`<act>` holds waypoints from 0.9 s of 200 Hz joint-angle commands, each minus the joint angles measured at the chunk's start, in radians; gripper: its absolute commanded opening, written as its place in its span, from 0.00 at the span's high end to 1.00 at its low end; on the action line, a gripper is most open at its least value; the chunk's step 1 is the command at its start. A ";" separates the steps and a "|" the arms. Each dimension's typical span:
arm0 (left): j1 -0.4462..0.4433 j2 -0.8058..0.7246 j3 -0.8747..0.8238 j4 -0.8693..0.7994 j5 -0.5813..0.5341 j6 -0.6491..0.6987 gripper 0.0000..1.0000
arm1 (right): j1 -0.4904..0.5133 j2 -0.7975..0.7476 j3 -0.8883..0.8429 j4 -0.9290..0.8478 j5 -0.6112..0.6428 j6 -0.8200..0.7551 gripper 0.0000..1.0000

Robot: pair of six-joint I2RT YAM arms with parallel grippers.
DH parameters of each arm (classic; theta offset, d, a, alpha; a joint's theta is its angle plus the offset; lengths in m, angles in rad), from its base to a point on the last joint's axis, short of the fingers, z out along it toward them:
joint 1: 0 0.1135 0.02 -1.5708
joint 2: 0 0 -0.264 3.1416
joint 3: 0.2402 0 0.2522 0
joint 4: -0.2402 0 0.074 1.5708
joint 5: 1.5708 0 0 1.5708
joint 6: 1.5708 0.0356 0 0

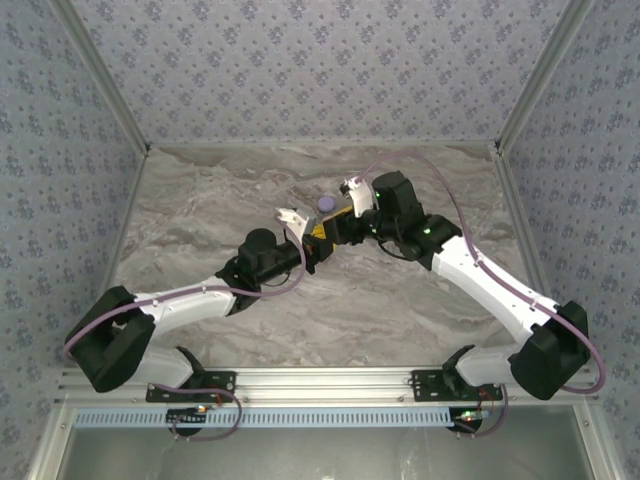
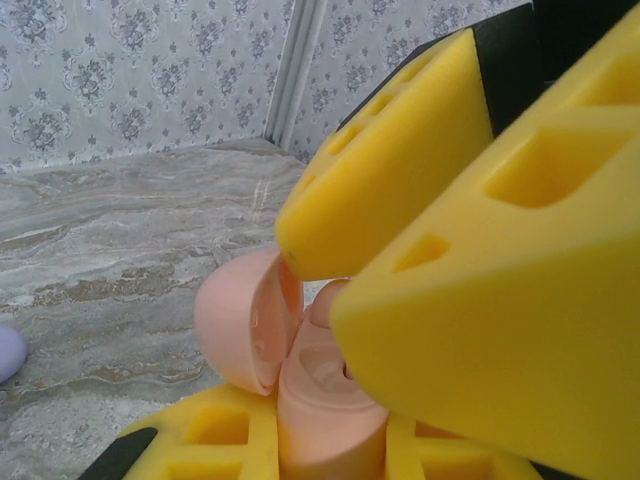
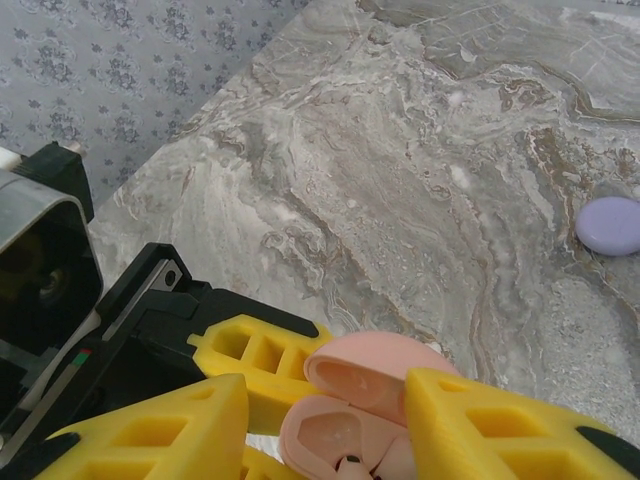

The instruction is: Insert wireless bluetooth earbuds into charging case

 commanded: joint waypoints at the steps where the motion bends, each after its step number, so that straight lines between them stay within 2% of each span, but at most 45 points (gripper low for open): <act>1: -0.008 -0.043 0.012 0.017 -0.010 0.031 0.86 | 0.005 -0.046 0.026 -0.025 0.041 0.008 0.53; 54: -0.008 -0.074 0.005 -0.031 -0.057 0.063 0.87 | -0.017 -0.099 0.006 -0.058 0.128 0.029 0.53; 83: -0.008 -0.091 -0.003 -0.035 -0.073 0.070 0.87 | -0.040 -0.104 -0.006 -0.083 0.133 0.036 0.58; 121: -0.008 -0.111 -0.005 -0.030 -0.072 0.067 0.86 | -0.068 -0.104 -0.029 -0.095 0.061 0.030 0.76; 143: -0.008 -0.116 -0.001 -0.028 -0.055 0.068 0.86 | -0.072 -0.104 -0.037 -0.085 0.000 0.017 0.80; 180: -0.007 -0.114 0.002 -0.027 -0.046 0.065 0.86 | -0.072 -0.108 -0.049 -0.045 -0.077 0.014 0.81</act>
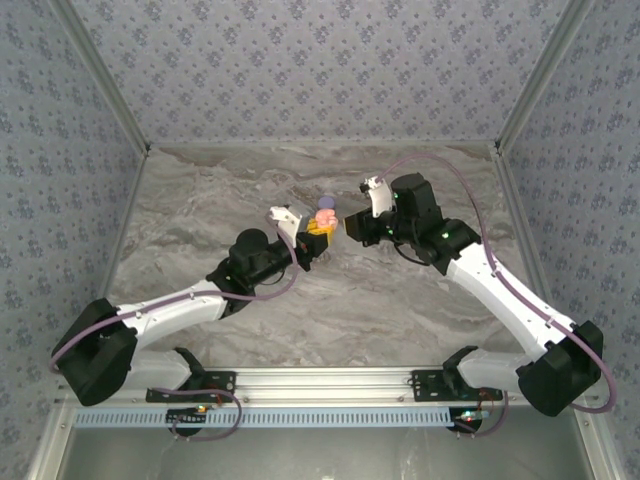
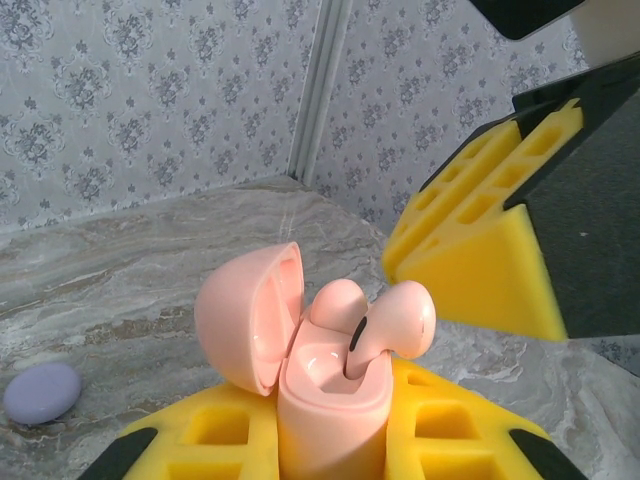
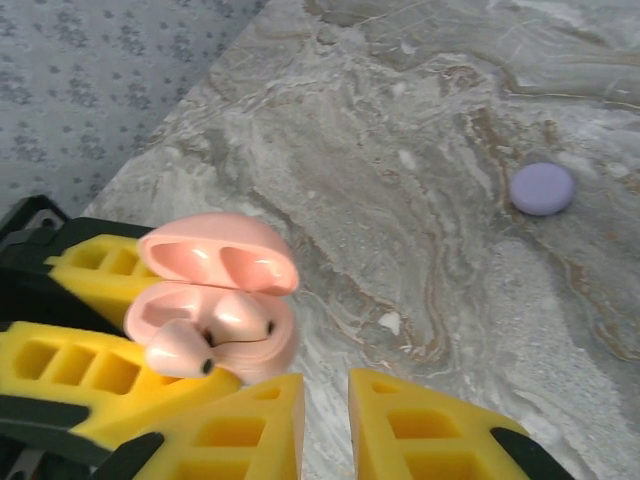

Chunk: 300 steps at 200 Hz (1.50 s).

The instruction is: Insert wireless bluetooth earbuds into charging case

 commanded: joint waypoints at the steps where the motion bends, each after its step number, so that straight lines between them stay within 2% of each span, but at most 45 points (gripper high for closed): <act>1: -0.004 -0.020 0.002 0.018 0.017 0.012 0.86 | -0.003 -0.018 -0.014 0.026 -0.081 -0.012 0.81; 300: -0.005 0.016 0.019 0.007 0.056 0.007 0.87 | 0.067 0.034 0.034 0.043 -0.197 -0.048 0.81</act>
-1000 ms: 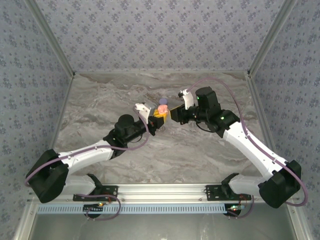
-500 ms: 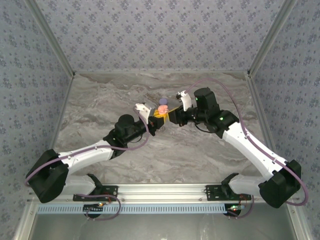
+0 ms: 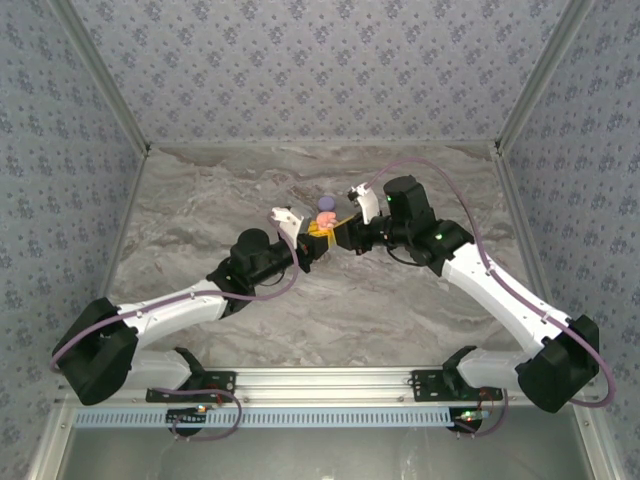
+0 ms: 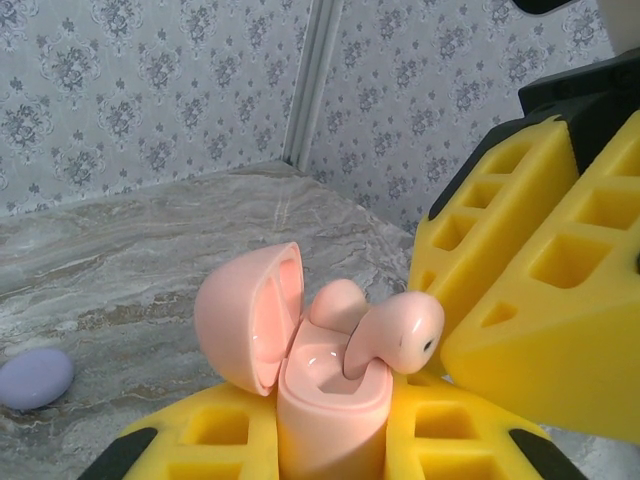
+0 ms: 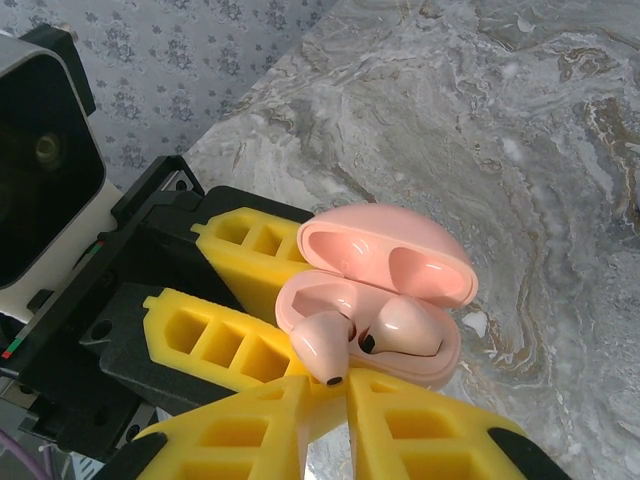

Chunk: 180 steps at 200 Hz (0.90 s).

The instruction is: Insert wireless bluetooth earbuds into charging case

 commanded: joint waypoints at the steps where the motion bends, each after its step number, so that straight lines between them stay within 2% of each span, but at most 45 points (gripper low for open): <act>1: -0.005 0.012 0.018 0.029 0.035 0.007 0.87 | 0.026 0.013 0.041 0.011 -0.054 -0.018 0.81; 132: -0.006 0.007 0.035 -0.043 0.097 0.071 0.87 | 0.060 0.021 0.073 -0.025 -0.127 -0.085 0.85; 180: -0.006 0.009 0.046 -0.075 0.086 0.081 0.87 | 0.067 0.021 0.080 -0.046 -0.110 -0.101 0.85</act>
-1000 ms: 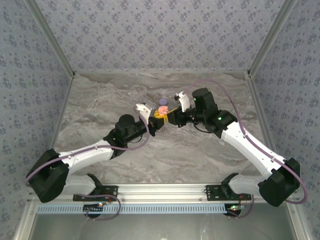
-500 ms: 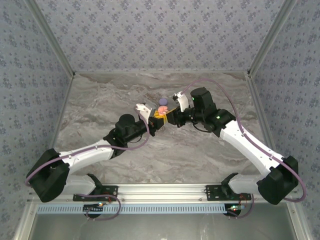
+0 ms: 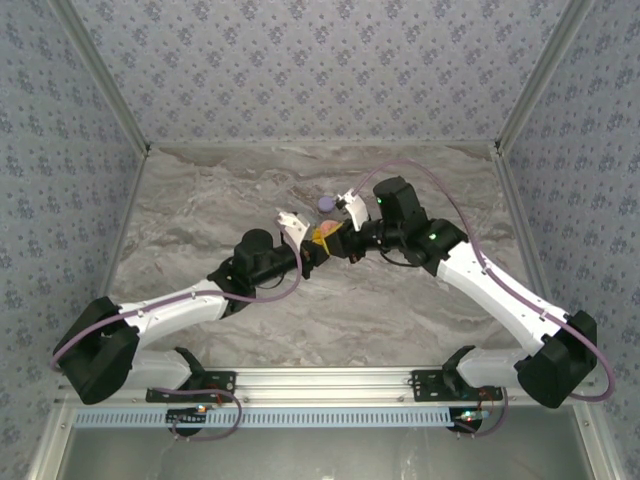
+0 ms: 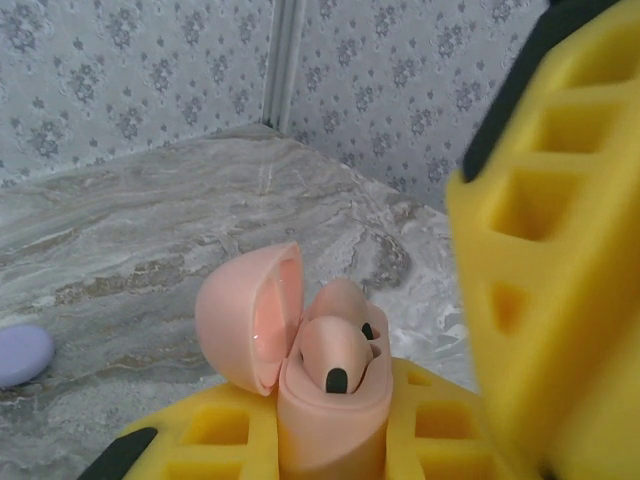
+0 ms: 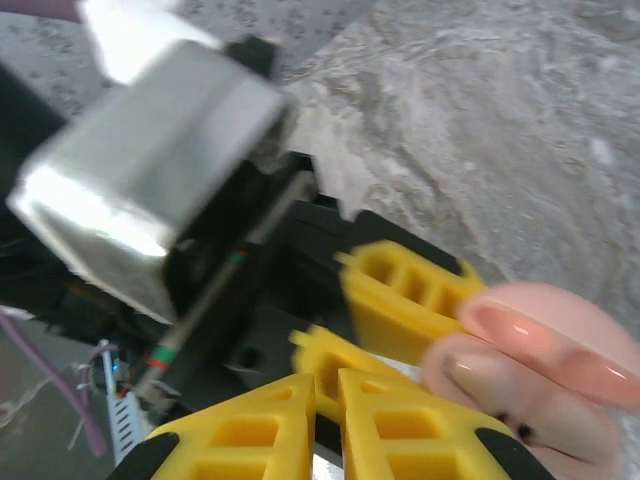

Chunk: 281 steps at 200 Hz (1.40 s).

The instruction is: Insert wireless bluetooth earbuds into charging case

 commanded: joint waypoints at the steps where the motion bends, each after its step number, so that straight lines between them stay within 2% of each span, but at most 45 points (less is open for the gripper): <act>1: -0.004 0.002 0.045 -0.005 0.024 0.023 0.87 | 0.003 0.000 0.034 0.002 -0.034 -0.026 0.85; 58: -0.004 -0.001 0.042 0.001 -0.007 0.016 0.87 | 0.004 -0.004 0.034 -0.019 0.031 -0.027 0.83; 103: -0.004 -0.014 0.029 -0.005 -0.035 0.021 0.87 | -0.015 -0.037 0.004 -0.003 0.211 0.013 0.80; 134: -0.004 -0.031 0.020 -0.009 -0.027 0.039 0.88 | -0.067 -0.050 -0.027 0.012 0.253 0.067 0.79; 157: -0.005 -0.045 0.012 -0.004 0.009 0.062 0.88 | -0.114 -0.043 -0.042 0.008 0.232 0.103 0.79; 191: -0.005 -0.068 -0.011 0.038 0.090 0.099 0.88 | -0.169 -0.008 -0.048 -0.008 0.134 0.115 0.82; 241: -0.005 -0.084 -0.008 0.043 0.233 0.131 0.88 | -0.190 0.023 -0.054 0.006 0.036 0.106 0.87; 281: -0.005 -0.082 0.000 0.046 0.286 0.125 0.88 | -0.191 0.036 -0.051 0.006 -0.008 0.102 0.88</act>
